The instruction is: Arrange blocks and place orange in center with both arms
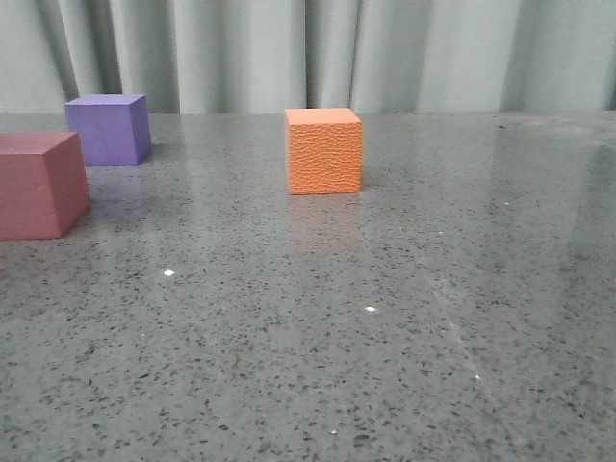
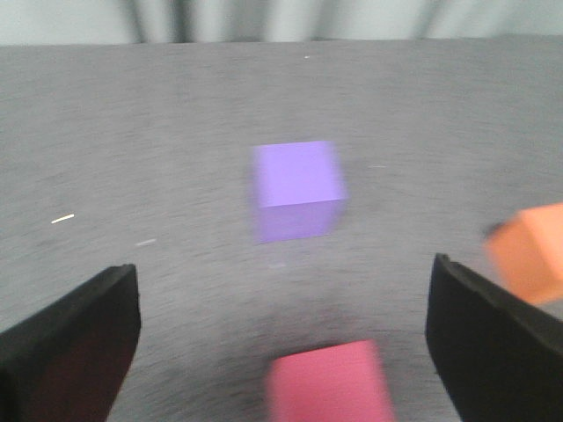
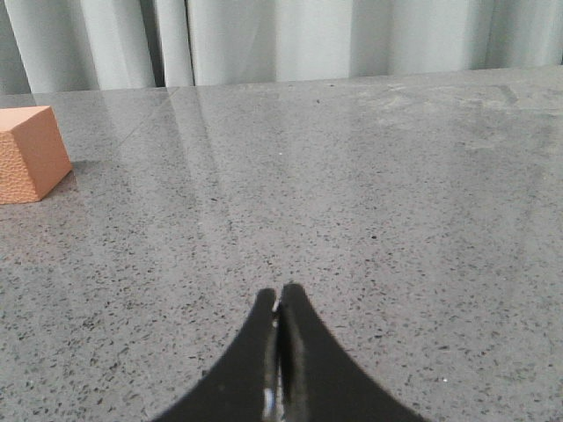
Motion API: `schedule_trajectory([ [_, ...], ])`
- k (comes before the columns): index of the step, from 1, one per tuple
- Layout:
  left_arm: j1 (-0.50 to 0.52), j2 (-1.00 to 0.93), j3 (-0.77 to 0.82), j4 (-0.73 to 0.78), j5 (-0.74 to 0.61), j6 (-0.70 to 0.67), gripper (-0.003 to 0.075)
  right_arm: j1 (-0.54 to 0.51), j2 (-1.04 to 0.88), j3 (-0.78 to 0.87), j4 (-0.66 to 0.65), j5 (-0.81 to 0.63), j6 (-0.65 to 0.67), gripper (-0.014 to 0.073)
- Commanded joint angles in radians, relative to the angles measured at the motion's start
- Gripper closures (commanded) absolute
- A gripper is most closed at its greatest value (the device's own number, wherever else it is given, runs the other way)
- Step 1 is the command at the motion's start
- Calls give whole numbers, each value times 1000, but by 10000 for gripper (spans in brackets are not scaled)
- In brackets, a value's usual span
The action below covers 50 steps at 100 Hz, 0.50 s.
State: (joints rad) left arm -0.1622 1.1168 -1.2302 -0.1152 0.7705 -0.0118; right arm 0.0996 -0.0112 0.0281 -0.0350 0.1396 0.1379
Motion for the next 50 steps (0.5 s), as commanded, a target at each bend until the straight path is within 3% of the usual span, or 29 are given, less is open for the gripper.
schedule_trajectory([
  [1,-137,34,-54,-4,-127,-73,90,-3,-24,-14,-1,-83,-9,653],
  [11,-311,125,-90,195,-167,-301,92,-3,-24,-14,-1,-83,-9,653],
  [29,-525,345,-221,649,-88,-778,92,-3,-24,-14,-1,-83,-9,653],
  [37,-583,441,-307,730,-29,-861,92,-3,-24,-14,-1,-83,-9,653],
  [50,-627,582,-435,725,29,-886,92,-3,-24,-14,-1,-83,-9,653],
])
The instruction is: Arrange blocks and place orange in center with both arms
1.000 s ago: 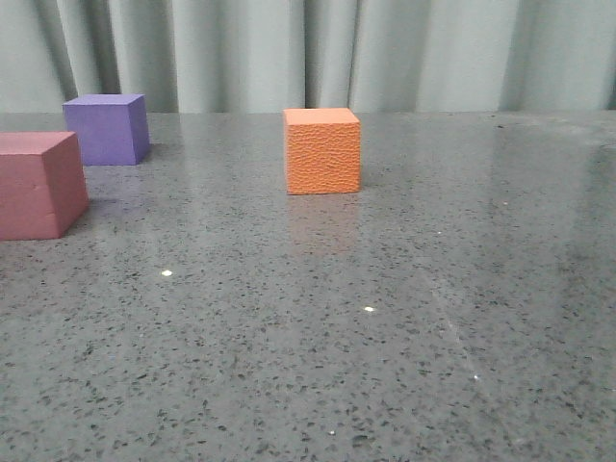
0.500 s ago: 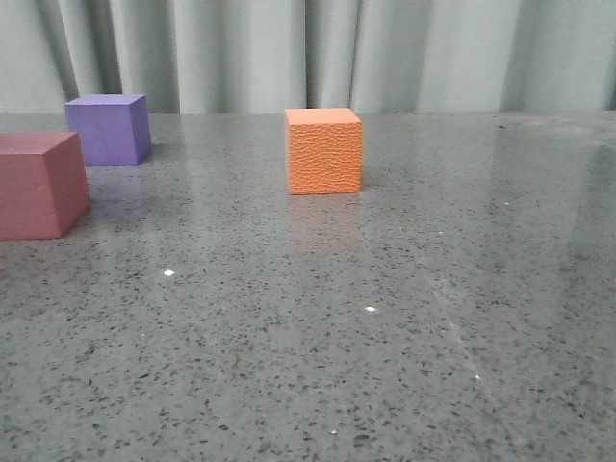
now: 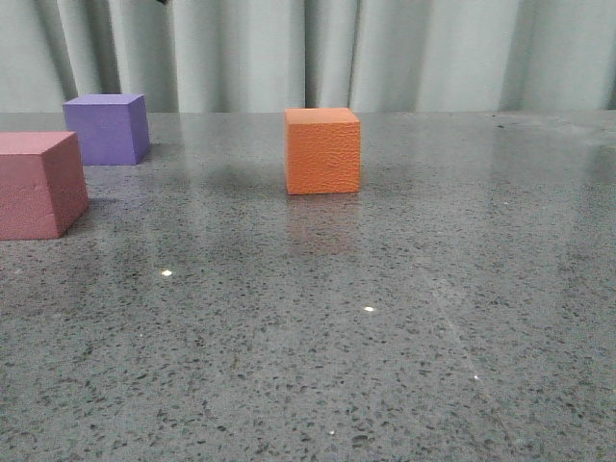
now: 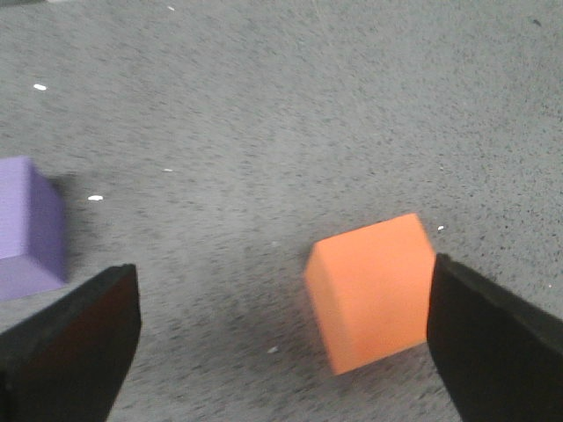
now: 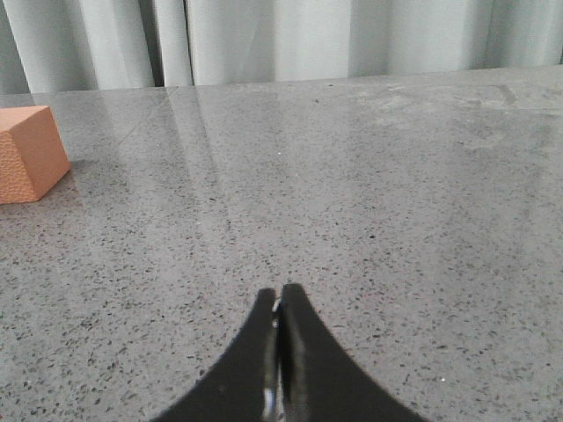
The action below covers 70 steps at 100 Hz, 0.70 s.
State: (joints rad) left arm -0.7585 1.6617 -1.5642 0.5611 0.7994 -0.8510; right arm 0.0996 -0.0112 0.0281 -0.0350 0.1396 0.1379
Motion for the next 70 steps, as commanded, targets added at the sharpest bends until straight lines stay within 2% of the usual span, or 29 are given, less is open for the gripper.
schedule_trajectory([
  [1,-35,43,-113,49,1,-47,92,-3,-24,-14,-1,-83,-9,653],
  [22,-61,180,-246,45,45,-97,92,-3,-24,-14,-1,-83,-9,653],
  [31,-61,202,-252,47,35,-163,92,-3,-24,-14,-1,-83,-9,653],
  [70,-59,255,-252,52,45,-200,92,-3,-24,-14,-1,-83,-9,653],
])
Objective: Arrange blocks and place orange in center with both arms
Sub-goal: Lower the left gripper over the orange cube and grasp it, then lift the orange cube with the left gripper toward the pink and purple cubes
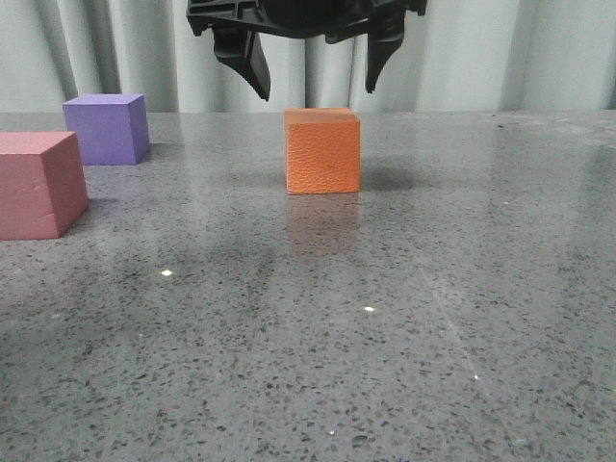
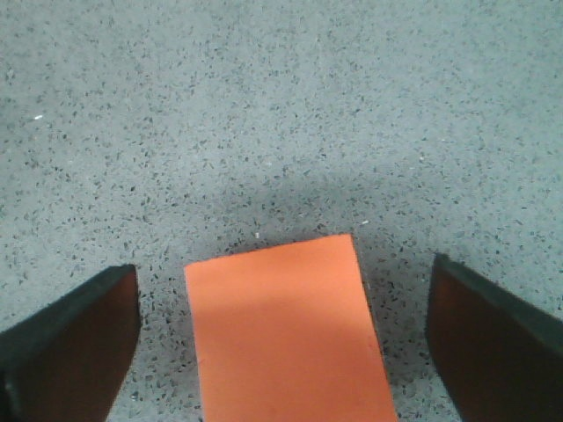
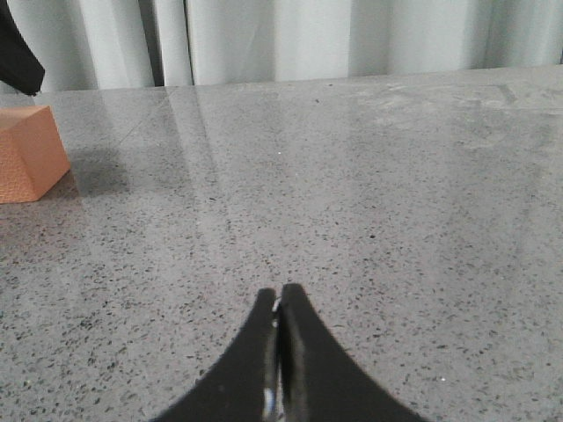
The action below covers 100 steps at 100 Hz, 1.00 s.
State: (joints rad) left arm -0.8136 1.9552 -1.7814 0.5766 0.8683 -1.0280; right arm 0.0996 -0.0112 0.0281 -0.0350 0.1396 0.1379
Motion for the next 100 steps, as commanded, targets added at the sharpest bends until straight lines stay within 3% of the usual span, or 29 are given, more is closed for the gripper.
schedule_trajectory([
  [1,-4,-36,-35,37,-24,-24,92,-3,-24,-14,-1,-83,-9,653],
  [37,-4,18,-35,21,12,-25,105,-3,-24,-14,-1,-83,-9,653],
  [49,-4,18,-35,25,17,-25,237,-3,-24,-14,-1,-83,-9,653],
  [66,-6,15,-35,12,9,8,587,-3,-24,-14,-1,-83,-9,653],
  [75,-6,-6,-37,3,9,50,708,-3,-24,-14,-1,-83,-9,653],
  [81,-6,-29,-37,8,9,65,740,-3,-24,-14,-1,-83,-9,653],
  [100,0,-150,-37,136,62,95,738,-3,-24,-14,-1,-83,-9,653],
])
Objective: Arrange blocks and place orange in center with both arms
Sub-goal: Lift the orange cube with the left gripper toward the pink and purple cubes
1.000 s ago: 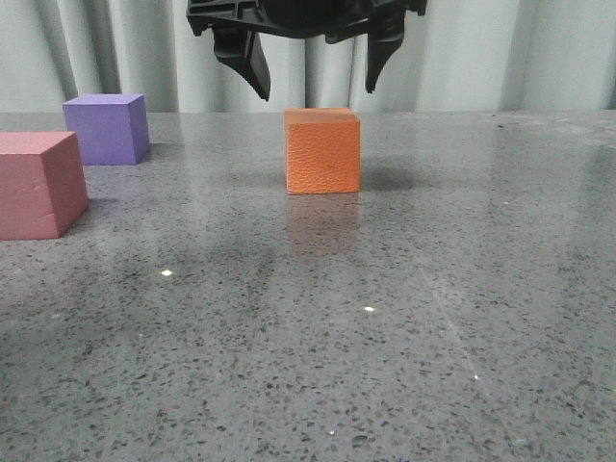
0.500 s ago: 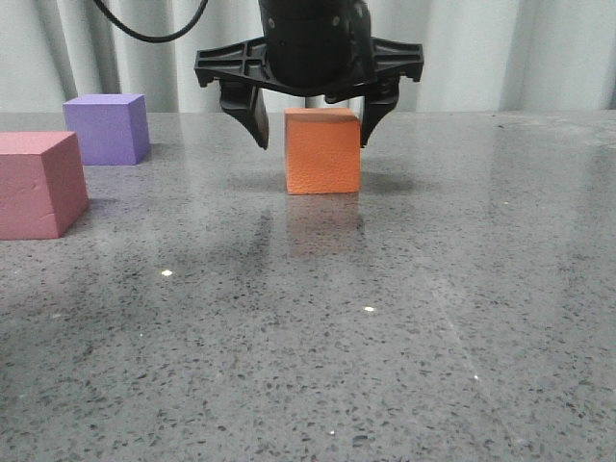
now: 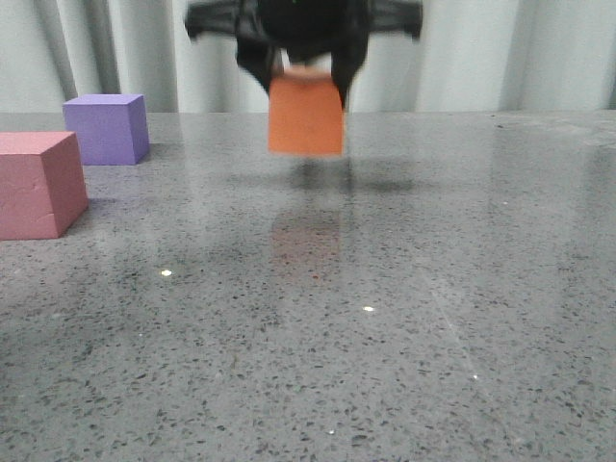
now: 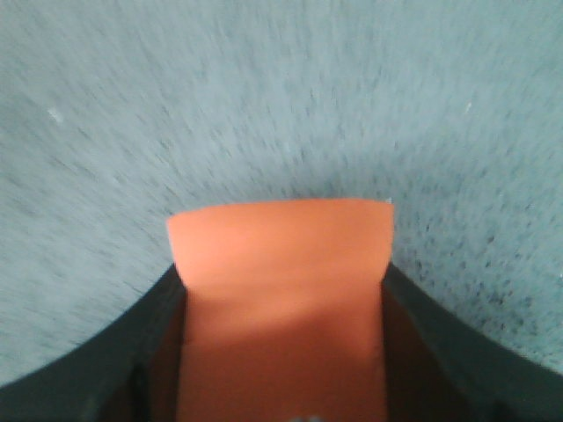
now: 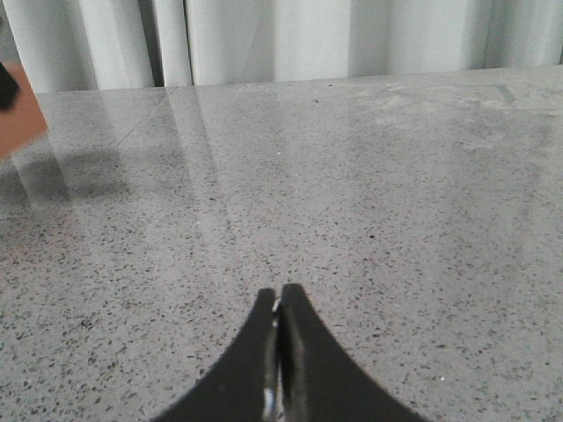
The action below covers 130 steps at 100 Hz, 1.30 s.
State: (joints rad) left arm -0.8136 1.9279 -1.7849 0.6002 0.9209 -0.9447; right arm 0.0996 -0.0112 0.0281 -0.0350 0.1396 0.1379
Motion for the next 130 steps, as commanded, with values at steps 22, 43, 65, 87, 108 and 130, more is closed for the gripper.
schedule_trajectory([
  [22,43,-261,0,174,69,72,738,-3,-24,-14,-1,-83,-9,653],
  [43,116,-379,182,177,43,65,738,-3,-24,-14,-1,-83,-9,653],
  [65,230,-495,418,164,-90,8,738,-3,-24,-14,-1,-83,-9,653],
  [87,331,-537,542,121,-233,2,739,-3,-24,-14,-1,-83,-9,653],
  [108,365,-533,594,95,-311,27,739,-3,-24,-14,-1,-83,-9,653],
  [130,365,-507,598,95,-339,29,739,-3,-24,-14,-1,-83,-9,653],
])
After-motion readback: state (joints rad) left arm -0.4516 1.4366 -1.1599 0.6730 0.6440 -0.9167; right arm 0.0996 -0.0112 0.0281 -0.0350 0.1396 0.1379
